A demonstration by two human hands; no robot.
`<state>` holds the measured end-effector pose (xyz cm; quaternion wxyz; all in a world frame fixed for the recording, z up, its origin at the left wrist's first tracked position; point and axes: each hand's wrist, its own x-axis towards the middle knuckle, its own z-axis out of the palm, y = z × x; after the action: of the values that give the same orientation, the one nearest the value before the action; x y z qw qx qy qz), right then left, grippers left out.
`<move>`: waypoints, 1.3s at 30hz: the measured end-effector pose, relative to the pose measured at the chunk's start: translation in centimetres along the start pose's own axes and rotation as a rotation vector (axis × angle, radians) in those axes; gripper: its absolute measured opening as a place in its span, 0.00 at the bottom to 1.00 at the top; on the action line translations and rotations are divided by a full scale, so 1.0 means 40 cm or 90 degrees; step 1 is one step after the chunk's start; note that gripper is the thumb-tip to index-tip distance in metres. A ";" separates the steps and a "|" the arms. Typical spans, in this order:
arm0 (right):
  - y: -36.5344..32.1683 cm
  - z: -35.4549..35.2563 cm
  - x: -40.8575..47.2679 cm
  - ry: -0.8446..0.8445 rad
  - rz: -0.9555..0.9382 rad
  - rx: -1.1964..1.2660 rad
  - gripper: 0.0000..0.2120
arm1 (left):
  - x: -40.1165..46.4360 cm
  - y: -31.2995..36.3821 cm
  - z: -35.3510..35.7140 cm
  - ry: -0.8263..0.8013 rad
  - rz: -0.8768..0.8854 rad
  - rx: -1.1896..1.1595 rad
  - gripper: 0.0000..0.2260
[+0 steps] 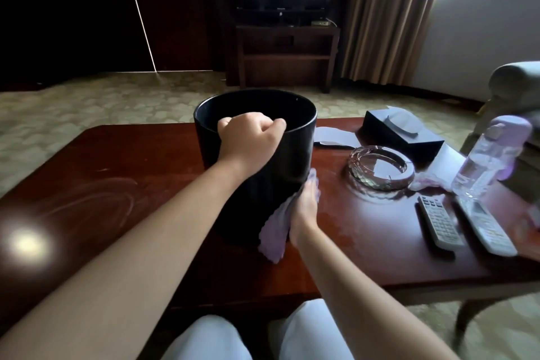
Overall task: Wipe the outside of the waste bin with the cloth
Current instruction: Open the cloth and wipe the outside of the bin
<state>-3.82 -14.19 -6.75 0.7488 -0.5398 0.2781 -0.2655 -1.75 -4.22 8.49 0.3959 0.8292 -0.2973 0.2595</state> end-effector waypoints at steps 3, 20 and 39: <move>0.120 0.005 -0.042 0.017 0.127 -0.046 0.25 | 0.003 -0.025 -0.035 -0.026 -0.065 -0.091 0.19; 0.074 -0.015 0.014 0.129 0.035 0.036 0.12 | 0.010 -0.088 -0.040 -0.010 0.018 -0.023 0.21; 0.070 0.013 -0.085 0.060 0.088 -0.013 0.20 | 0.015 -0.092 -0.040 -0.004 0.007 -0.005 0.17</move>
<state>-5.57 -10.70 -8.84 0.7460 -0.5135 0.3524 -0.2360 0.91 -1.20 7.92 0.3967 0.8266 -0.3043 0.2584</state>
